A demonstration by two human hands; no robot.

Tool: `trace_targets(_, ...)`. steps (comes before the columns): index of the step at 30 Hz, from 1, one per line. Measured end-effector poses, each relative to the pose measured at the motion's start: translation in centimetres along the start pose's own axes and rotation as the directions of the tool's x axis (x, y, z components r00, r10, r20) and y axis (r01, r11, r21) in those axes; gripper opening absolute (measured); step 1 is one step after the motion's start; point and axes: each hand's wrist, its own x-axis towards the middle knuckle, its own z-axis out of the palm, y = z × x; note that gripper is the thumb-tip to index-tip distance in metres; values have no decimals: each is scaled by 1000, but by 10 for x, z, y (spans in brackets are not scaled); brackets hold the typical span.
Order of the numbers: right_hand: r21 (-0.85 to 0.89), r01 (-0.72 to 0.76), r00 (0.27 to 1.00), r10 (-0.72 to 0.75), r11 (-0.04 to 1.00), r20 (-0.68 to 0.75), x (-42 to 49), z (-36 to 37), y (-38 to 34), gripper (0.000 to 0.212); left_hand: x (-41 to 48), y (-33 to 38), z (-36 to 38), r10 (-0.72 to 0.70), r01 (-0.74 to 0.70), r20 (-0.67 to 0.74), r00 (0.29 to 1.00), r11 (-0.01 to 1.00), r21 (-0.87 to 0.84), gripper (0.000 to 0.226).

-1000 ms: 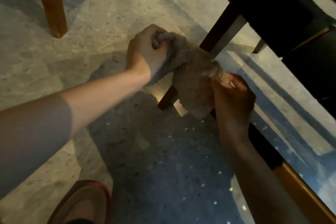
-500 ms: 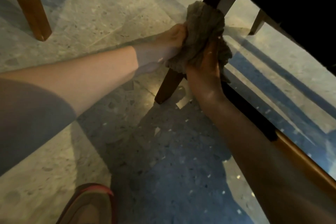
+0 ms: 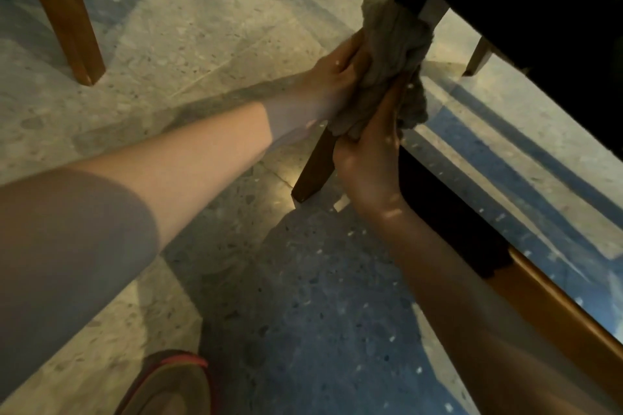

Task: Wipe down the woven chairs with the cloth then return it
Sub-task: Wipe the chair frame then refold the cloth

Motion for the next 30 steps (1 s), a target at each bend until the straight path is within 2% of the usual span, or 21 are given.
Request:
trace_targets(6, -88, -29, 995, 37, 996, 95, -29, 7, 10, 79, -17, -40, -10, -119, 116, 24, 993, 988, 98, 40)
trace_targets(10, -120, -25, 997, 33, 992, 65, -48, 19, 20, 85, -25, -63, -18, -180, 178, 1, 984, 972, 154, 27)
trace_targets(15, -105, -116, 981, 130, 988, 142, -79, 43, 36, 84, -43, -111, -30, -259, 257, -27, 966, 936, 240, 26)
trace_targets(19, 39, -283, 958, 280, 958, 66, -83, 58, 38, 77, -58, -130, -33, -271, 279, -65, 960, 939, 200, 30)
trace_targets(21, 78, -316, 949, 314, 946, 34, -74, 61, 40, 75, -56, -127, -32, -261, 268, -62, 963, 951, 154, 34)
trace_targets(25, 188, -439, 898, 436, 878, 60, -55, 70, 44, 66, -34, -109, -28, -231, 234, -38, 972, 963, 132, 35)
trace_targets(27, 189, -463, 886, 458, 866, 71, -52, 74, 43, 65, -26, -106, -26, -269, 267, -7, 963, 950, 163, 34)
trace_targets(30, 146, -471, 882, 463, 870, 82, -43, 76, 54, 76, -30, -116, -27, -349, 325, 67, 935, 915, 240, 36)
